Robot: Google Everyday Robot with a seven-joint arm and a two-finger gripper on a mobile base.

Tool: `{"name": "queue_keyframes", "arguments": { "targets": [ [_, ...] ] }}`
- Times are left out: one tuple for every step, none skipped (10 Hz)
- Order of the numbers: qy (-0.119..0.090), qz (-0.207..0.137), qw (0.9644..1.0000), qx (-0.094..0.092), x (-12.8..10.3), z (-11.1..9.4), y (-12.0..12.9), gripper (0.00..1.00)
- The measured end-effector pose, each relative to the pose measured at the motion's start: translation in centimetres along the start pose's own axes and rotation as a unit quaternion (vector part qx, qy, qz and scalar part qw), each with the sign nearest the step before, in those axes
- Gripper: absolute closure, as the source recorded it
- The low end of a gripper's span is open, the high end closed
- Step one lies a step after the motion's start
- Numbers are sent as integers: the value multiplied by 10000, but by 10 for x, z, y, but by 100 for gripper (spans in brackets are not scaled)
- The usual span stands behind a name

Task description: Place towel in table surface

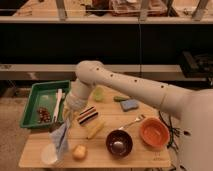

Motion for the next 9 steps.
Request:
{"name": "queue_keyframes", "arguments": {
  "targets": [
    [4, 12, 10000, 2, 1, -1, 1, 100],
    [-1, 21, 10000, -15, 1, 0, 2, 100],
    [-11, 76, 9999, -69, 1, 1, 1, 100],
    [54, 194, 9996, -182, 3, -1, 2, 100],
    [233, 432, 9984, -298, 9, -9, 6, 100],
    [439, 653, 9961, -392, 14, -22, 16, 100],
    [626, 813, 9937, -452, 18, -35, 26, 100],
    [872, 1010, 9896, -528, 22, -52, 42, 100],
    [1202, 1271, 9826, -622, 26, -74, 64, 100]
  ]
}}
